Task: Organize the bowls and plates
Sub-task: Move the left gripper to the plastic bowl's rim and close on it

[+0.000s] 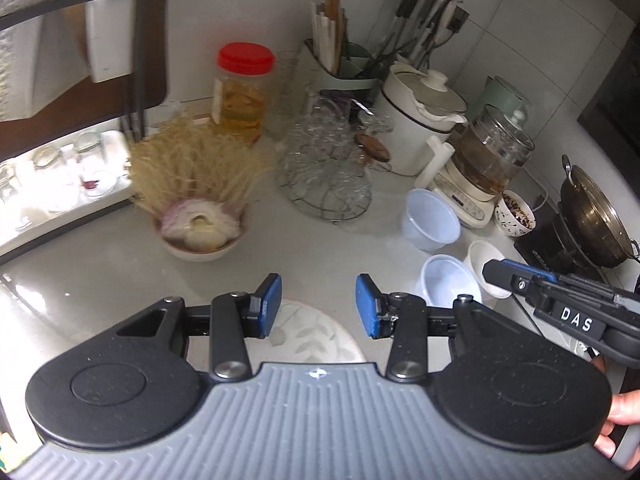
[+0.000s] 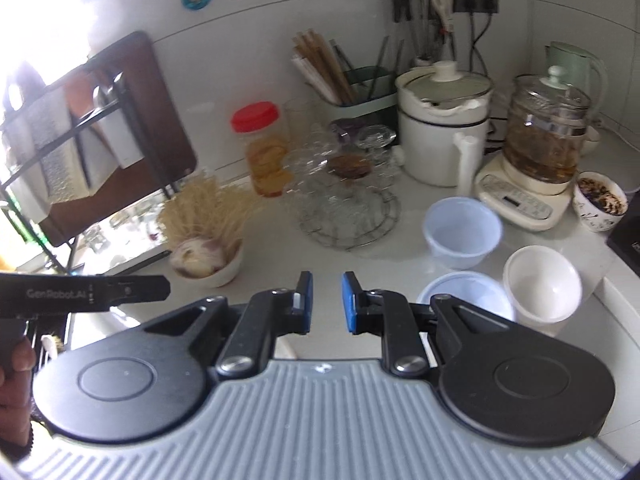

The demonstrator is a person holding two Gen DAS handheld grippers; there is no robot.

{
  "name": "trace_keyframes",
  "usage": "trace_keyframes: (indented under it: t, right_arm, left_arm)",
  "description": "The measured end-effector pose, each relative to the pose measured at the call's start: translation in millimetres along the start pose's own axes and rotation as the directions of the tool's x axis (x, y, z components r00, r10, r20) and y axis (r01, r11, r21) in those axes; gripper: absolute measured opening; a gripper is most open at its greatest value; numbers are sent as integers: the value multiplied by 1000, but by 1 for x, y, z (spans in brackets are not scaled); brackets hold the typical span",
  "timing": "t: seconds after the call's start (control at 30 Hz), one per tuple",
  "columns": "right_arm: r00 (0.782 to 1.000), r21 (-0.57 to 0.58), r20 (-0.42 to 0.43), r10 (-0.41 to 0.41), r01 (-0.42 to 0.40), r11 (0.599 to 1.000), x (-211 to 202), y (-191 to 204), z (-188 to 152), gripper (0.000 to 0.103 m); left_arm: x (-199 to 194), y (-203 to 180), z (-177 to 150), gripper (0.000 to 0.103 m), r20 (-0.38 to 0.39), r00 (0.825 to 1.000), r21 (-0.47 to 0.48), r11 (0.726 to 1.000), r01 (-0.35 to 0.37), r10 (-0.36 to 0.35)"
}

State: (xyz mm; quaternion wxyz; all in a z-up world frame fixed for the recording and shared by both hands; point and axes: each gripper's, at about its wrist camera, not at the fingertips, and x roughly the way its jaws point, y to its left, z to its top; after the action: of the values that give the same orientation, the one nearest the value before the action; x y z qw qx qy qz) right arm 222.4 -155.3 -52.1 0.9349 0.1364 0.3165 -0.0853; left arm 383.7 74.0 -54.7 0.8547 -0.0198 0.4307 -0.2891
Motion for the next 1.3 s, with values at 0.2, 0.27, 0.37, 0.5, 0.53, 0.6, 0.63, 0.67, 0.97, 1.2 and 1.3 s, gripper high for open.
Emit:
trace_keyframes:
  t: [0.2,0.27,0.37,0.5,0.53,0.6,0.63,0.67,0.97,1.2,1.3]
  right_arm:
    - [1000,36,-1,-8,8,999,6,-45,13,20]
    - [1000,58,-8,-18,18,998,11,-61,17,20]
    - [999,93,-26,-36,38,995,19,-85,21,20]
    - [996,142,-85,-39,51,989,31,-116,20,21]
    - [994,154,-99,-35,50,987,34,-123,19,30]
    - [993,167,-116,-19,39,985,37,-134,16,57]
    - [993,180,-115,-10,30,983,37,-139,13,66]
    - [993,190,-117,3,19,982,37,-145,11,66]
    - [967,297,-232,107,-34,954,61,-194,-17,65]
    - [943,306,-289,163,-71,949,93,-206,-41,58]
    - [939,294,-287,187,-100,951,104,-205,-43,50]
  left_arm:
    - [32,-37,11,47,-42,999,-36,999,19,-21]
    - [43,-51,13,47,-49,999,-28,1000,9,-11]
    - [58,-69,17,47,-61,998,-15,1000,4,-4]
    - [83,-90,20,47,-92,996,-15,1000,13,-14]
    - [90,-94,21,47,-103,995,-18,1000,16,-17]
    - [106,-102,22,47,-132,991,-21,1000,17,-20]
    - [115,-106,23,47,-157,987,-28,999,17,-21]
    - [123,-110,25,47,-171,985,-39,999,20,-26]
    - [184,-141,23,47,-201,980,-15,1000,-5,2]
    - [224,-141,1,47,-266,964,-40,998,-44,32]
    - [235,-137,-10,47,-290,956,-54,997,-57,39]
